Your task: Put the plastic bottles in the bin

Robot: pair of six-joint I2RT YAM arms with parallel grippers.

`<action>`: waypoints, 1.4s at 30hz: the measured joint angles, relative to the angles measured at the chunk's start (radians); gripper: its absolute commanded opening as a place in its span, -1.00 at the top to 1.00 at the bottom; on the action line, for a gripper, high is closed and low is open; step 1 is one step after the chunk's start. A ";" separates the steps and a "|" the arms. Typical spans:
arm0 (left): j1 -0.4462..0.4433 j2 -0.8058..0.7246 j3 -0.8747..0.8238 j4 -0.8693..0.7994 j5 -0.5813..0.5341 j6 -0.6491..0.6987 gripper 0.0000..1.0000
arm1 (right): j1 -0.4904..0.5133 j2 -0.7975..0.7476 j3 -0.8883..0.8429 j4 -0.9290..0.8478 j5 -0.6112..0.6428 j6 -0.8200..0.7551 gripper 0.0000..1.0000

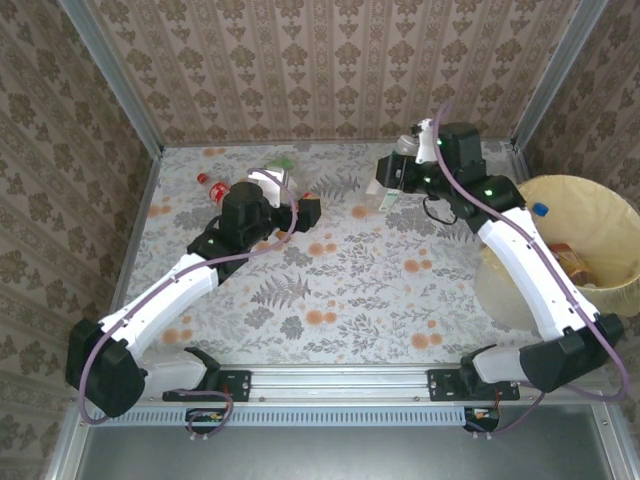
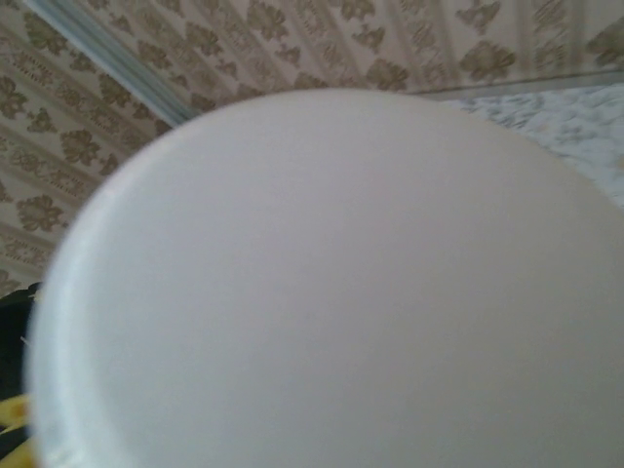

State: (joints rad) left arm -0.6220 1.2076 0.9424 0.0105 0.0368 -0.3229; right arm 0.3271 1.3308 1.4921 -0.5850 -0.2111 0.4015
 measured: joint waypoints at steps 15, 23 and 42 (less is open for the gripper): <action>0.034 -0.025 -0.051 0.043 -0.034 -0.041 -1.00 | -0.138 -0.345 -0.034 -0.041 0.307 -0.093 0.13; 0.035 -0.010 -0.051 0.043 -0.029 -0.044 -1.00 | -0.347 -0.371 -0.021 -0.043 0.383 -0.124 0.15; 0.055 0.075 -0.012 0.031 -0.031 -0.076 -1.00 | -0.602 -0.182 0.089 -0.365 0.688 -0.383 0.12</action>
State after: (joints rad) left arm -0.5667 1.2823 0.9306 0.0410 0.0063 -0.3985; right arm -0.2752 1.1492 1.5806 -0.9504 0.4767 0.0181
